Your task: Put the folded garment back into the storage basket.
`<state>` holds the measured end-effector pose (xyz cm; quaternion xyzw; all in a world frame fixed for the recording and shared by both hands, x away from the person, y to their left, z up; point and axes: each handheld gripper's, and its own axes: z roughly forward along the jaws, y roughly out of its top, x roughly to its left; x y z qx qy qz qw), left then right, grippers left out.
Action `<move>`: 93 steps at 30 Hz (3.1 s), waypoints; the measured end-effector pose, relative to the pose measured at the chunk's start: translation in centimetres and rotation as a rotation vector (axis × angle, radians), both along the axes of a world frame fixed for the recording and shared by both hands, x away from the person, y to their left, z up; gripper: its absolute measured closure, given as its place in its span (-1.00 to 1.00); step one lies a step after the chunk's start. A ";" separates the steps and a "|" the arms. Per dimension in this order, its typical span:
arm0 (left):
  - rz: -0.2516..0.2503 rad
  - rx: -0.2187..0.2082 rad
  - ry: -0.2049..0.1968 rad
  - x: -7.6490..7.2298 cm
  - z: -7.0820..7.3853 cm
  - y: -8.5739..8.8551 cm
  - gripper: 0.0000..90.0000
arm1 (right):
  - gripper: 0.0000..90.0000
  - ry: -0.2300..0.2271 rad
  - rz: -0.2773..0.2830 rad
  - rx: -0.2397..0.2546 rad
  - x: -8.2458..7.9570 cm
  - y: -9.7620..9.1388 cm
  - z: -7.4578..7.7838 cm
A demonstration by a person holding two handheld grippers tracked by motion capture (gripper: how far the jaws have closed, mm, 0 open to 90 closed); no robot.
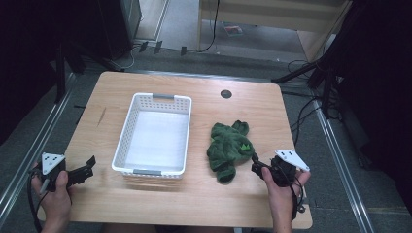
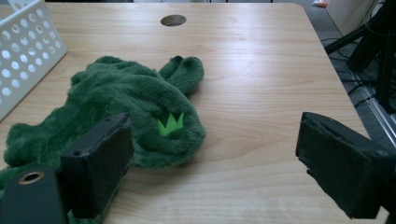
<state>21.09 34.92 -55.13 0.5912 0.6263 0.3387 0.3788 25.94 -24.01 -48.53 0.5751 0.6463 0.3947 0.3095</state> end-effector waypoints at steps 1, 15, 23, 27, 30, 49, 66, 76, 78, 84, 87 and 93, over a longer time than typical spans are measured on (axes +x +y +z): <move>0.001 0.000 0.000 0.0 0.0 0.0 -0.99 | -0.74 0.003 0.003 0.004 0.1 0.3 0.0; 0.008 0.001 0.005 0.1 0.0 0.0 -0.99 | -0.73 0.068 0.035 -0.012 2.8 3.4 0.5; 0.007 -0.003 0.008 0.1 0.0 0.1 -0.99 | -0.73 0.110 0.023 0.011 3.7 4.3 0.1; 0.008 -0.009 0.010 0.2 0.0 0.1 -0.99 | -0.73 0.127 0.033 -0.001 4.0 5.2 0.0; 0.009 -0.011 0.011 0.2 0.0 0.1 -0.99 | -0.73 0.134 0.032 -0.002 4.2 5.6 0.1; 0.015 -0.015 0.026 0.3 0.0 0.2 -0.99 | -0.74 0.292 0.030 -0.009 7.0 9.5 -0.3; 0.017 -0.030 0.030 0.3 0.0 0.3 -0.99 | -0.58 0.372 -0.014 0.041 8.9 11.3 -3.8; 0.018 -0.030 0.033 0.3 -0.1 0.3 -0.99 | -0.36 0.285 -0.026 -0.033 7.7 11.9 -5.5; 0.018 -0.030 0.033 0.3 -0.1 0.3 -0.99 | -0.36 0.281 -0.031 -0.028 7.6 11.9 -5.5; 0.020 -0.035 0.040 0.3 -0.1 0.3 -0.99 | -0.38 0.294 -0.007 -0.063 7.3 12.1 -5.5; 0.021 -0.036 0.038 0.4 -0.1 0.4 -0.99 | -0.40 0.284 0.004 -0.078 7.1 12.1 -5.6; 0.022 -0.038 0.039 0.4 -0.1 0.4 -0.99 | -0.34 0.252 0.027 -0.074 6.9 11.7 -5.9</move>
